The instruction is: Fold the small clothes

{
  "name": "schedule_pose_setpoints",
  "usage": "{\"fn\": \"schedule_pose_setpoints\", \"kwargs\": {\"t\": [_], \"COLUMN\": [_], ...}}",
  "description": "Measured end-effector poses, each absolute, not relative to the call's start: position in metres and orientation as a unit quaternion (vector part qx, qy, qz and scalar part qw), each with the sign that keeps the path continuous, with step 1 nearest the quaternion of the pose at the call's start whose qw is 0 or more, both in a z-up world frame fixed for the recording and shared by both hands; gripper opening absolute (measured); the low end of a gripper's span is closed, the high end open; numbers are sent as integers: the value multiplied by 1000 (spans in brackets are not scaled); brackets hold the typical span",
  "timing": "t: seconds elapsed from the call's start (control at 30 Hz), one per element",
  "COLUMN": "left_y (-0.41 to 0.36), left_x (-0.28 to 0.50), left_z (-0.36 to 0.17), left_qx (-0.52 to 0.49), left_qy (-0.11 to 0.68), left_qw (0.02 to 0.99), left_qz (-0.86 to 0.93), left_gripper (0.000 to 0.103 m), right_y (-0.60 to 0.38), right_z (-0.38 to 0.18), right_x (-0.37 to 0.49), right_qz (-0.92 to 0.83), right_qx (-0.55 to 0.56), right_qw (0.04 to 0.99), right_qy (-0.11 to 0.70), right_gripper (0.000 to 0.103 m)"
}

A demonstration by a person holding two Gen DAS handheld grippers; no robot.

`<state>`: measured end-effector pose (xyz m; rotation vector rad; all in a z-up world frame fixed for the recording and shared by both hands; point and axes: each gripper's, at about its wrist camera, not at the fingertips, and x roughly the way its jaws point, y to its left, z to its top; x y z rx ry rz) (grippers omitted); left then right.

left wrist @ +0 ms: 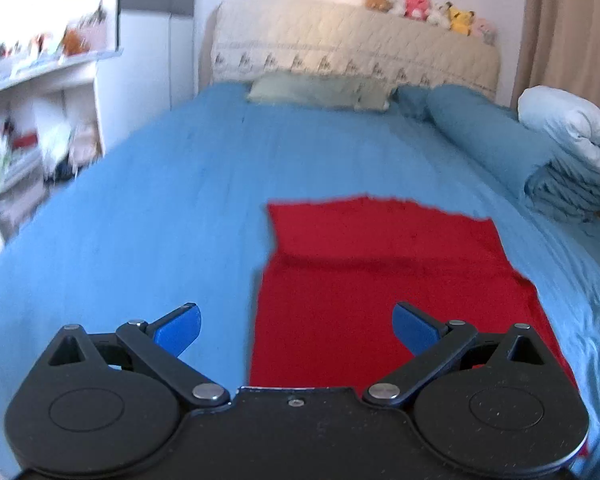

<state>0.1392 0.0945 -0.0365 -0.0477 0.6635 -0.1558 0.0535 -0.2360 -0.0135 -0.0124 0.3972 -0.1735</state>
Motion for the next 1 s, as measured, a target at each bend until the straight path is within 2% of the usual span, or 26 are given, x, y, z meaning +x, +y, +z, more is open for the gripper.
{"fn": "schedule_pose_setpoints", "kwargs": {"t": [0.17, 0.37, 0.63, 0.77, 1.0], "left_y": [105, 111, 117, 119, 118], "left_x": [104, 88, 80, 84, 84], "left_z": [-74, -113, -145, -156, -166], "left_qx": [-65, -98, -125, -122, -121], "left_qy": [375, 393, 403, 416, 422], "left_qw": [921, 909, 901, 896, 894], "left_qz": [-88, -101, -105, -98, -89], "left_gripper": [103, 102, 91, 81, 77], "right_y": [-236, -237, -230, -231, -220], "right_z": [-45, -97, -141, -156, -171], "right_x": [-4, -45, -46, -41, -35], "right_qz": [-81, -106, -127, -144, -144], "right_qx": [16, 91, 120, 127, 95], "right_qw": [967, 949, 923, 911, 902], "right_qy": [242, 283, 342, 365, 397], "right_gripper": [103, 103, 103, 103, 103]}}
